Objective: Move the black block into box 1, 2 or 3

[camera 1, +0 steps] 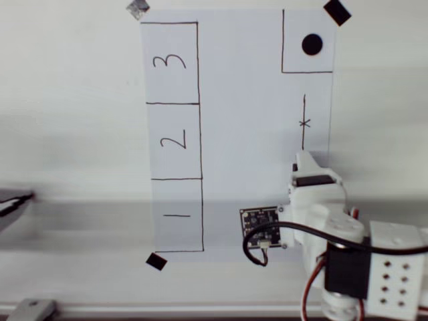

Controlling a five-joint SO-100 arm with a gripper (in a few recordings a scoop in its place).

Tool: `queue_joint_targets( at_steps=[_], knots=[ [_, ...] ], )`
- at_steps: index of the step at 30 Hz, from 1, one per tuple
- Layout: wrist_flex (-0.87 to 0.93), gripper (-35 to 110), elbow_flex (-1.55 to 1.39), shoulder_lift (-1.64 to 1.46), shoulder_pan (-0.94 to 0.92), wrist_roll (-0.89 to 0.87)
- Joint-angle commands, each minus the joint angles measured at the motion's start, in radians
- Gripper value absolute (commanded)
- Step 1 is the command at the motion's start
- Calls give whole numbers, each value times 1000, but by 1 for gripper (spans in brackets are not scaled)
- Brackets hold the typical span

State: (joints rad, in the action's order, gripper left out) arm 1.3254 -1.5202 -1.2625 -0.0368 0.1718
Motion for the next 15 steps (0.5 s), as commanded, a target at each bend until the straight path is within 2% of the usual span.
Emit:
queue_joint_targets(
  at_steps=[1,15],
  knots=[
    [-3,20,40,-12,3,8],
    [-20,18,15,-3,-8,17]
  ],
)
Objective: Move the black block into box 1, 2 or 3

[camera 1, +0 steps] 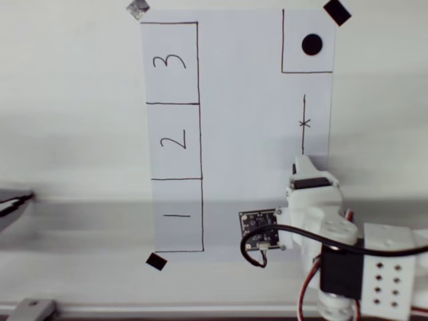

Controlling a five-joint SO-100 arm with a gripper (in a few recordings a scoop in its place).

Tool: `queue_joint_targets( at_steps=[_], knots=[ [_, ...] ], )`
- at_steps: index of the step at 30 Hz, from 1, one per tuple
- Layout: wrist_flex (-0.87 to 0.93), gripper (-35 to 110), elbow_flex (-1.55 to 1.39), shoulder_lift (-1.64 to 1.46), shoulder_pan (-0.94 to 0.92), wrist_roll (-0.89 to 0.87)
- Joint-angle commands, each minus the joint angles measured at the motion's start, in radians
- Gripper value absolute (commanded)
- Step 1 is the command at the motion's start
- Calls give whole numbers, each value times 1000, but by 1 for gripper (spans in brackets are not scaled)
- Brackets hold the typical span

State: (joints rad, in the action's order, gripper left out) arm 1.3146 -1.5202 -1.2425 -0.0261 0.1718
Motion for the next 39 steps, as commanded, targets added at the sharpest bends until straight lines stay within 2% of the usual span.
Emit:
queue_joint_targets(
  at_steps=[1,23,26,28,39],
  knots=[
    [-14,18,11,-21,-20,17],
    [-26,17,-18,-3,-29,29],
    [-28,11,-25,-3,-31,29],
    [-31,0,-26,-3,-29,21],
    [-31,0,-9,-38,-14,-11]
  ],
)
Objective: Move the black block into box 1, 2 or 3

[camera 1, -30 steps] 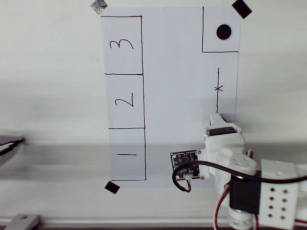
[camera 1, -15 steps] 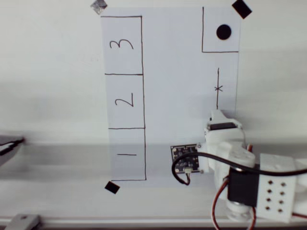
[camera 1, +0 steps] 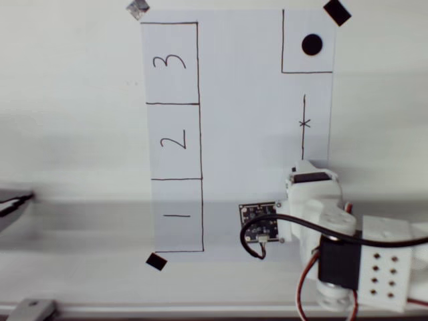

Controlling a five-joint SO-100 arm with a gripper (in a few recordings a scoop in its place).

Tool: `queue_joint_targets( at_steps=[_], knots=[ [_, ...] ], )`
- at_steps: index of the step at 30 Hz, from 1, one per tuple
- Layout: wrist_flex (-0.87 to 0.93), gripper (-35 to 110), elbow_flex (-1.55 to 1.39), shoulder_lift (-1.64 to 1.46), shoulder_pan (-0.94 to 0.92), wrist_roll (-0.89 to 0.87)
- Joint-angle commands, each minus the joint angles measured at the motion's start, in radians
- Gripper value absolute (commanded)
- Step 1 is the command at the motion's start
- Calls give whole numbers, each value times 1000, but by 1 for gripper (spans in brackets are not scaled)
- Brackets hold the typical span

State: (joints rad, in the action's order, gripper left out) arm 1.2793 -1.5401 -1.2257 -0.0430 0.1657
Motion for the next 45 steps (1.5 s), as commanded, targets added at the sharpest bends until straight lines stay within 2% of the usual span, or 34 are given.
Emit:
queue_joint_targets(
  at_steps=[1,13,21,31,45],
  knots=[
    [6,0,15,-78,6,-8],
    [127,0,256,-170,57,-89],
    [127,0,445,-44,95,-146],
    [209,0,746,204,87,-141],
    [166,0,991,370,75,-141]
  ],
)
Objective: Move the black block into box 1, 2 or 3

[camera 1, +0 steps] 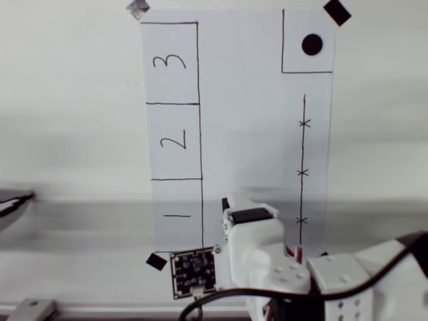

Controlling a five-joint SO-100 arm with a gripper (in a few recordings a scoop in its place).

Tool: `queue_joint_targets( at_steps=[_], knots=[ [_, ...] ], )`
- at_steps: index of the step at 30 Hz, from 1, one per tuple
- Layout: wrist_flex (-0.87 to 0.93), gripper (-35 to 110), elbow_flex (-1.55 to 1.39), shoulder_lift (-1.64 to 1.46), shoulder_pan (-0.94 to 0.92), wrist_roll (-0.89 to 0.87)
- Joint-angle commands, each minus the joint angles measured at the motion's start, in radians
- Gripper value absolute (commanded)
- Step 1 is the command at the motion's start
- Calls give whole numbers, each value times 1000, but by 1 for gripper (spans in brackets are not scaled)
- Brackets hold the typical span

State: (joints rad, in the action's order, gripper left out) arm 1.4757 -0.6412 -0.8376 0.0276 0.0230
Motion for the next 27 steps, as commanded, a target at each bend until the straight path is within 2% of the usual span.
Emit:
queue_joint_targets(
  at_steps=[1,21,27],
  knots=[
    [-44,0,97,-14,5,-3],
    [-282,0,242,189,35,-69],
    [-301,0,314,241,49,-81]
  ],
)
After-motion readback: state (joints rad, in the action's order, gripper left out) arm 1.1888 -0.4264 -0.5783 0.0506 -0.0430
